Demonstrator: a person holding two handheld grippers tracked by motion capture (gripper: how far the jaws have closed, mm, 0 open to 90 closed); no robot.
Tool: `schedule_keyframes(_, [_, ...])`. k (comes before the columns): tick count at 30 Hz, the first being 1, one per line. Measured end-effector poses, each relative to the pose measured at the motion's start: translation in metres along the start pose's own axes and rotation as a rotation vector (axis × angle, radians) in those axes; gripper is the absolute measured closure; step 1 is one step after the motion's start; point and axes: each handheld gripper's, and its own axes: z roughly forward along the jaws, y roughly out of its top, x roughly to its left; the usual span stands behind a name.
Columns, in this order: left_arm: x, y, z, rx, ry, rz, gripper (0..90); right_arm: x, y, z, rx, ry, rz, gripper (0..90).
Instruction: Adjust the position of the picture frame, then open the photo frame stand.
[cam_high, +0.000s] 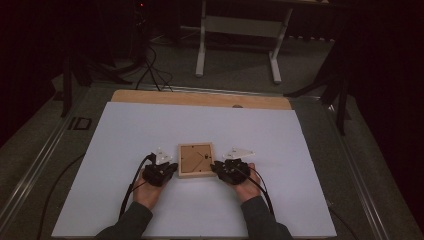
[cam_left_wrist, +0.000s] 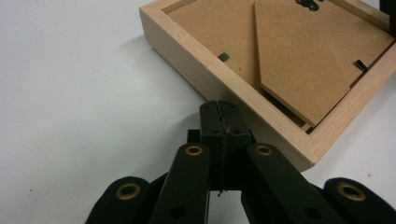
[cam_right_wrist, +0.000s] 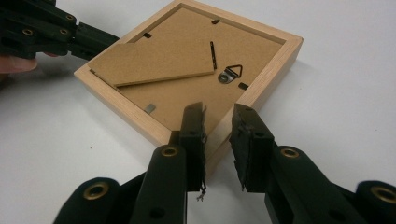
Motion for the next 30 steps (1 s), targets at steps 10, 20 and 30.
schedule_keyframes(10, [0.002, 0.002, 0.005, -0.014, -0.014, -0.008, 90.0, 0.001, -0.001, -0.003, 0.000, -0.012, -0.013, 74.1])
schedule_keyframes(20, [0.005, 0.004, 0.000, -0.039, -0.036, -0.021, 87.5, 0.002, -0.002, -0.003, -0.007, -0.015, -0.021, 74.0])
schedule_keyframes(30, [0.001, 0.009, -0.012, -0.104, -0.050, -0.022, 81.2, 0.003, -0.004, -0.003, -0.017, -0.022, -0.022, 73.9])
